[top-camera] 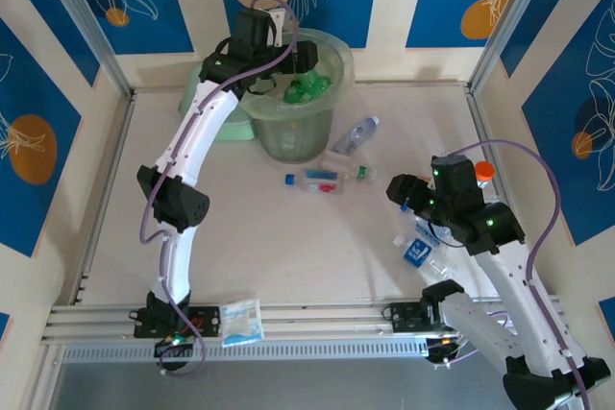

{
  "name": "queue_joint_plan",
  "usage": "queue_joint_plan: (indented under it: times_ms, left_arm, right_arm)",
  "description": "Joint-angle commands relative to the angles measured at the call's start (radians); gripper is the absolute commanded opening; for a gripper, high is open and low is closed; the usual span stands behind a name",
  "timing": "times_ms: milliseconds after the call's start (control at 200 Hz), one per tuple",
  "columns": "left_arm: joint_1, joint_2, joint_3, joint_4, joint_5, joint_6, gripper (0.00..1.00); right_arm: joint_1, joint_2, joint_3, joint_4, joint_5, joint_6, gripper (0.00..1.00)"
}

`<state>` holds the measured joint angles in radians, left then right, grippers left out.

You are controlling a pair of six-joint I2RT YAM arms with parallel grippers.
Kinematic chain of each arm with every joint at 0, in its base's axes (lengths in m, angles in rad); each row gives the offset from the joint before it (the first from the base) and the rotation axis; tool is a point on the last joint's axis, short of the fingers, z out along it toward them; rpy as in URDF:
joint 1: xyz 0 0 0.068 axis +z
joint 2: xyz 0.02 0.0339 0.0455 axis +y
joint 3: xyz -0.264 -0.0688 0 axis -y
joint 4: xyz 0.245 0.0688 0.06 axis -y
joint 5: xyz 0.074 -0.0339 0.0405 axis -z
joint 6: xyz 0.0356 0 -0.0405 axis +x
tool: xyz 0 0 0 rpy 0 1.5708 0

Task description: Put the plastic bottles in the bin

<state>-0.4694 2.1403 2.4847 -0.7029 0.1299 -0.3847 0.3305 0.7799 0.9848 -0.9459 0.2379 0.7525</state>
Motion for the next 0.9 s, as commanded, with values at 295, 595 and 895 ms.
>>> queue_joint_plan:
  times_ms: [295,595,895]
  left_arm:
    - [-0.124,-0.543,-0.661,0.172,0.058,0.071,0.85]
    - [-0.359,-0.882,-1.337,0.29,-0.008,0.003,0.85]
    - [-0.392,-1.005,-1.578,0.29,-0.112,-0.102,0.83]
  right_arm:
    - [-0.066,0.063,-0.057,-0.145,0.171,0.093,0.81]
    - [-0.293,0.223,-0.055,0.012,0.085,0.033,0.85]
    - [-0.384,0.482,-0.05,0.232,0.002,0.101,0.85]
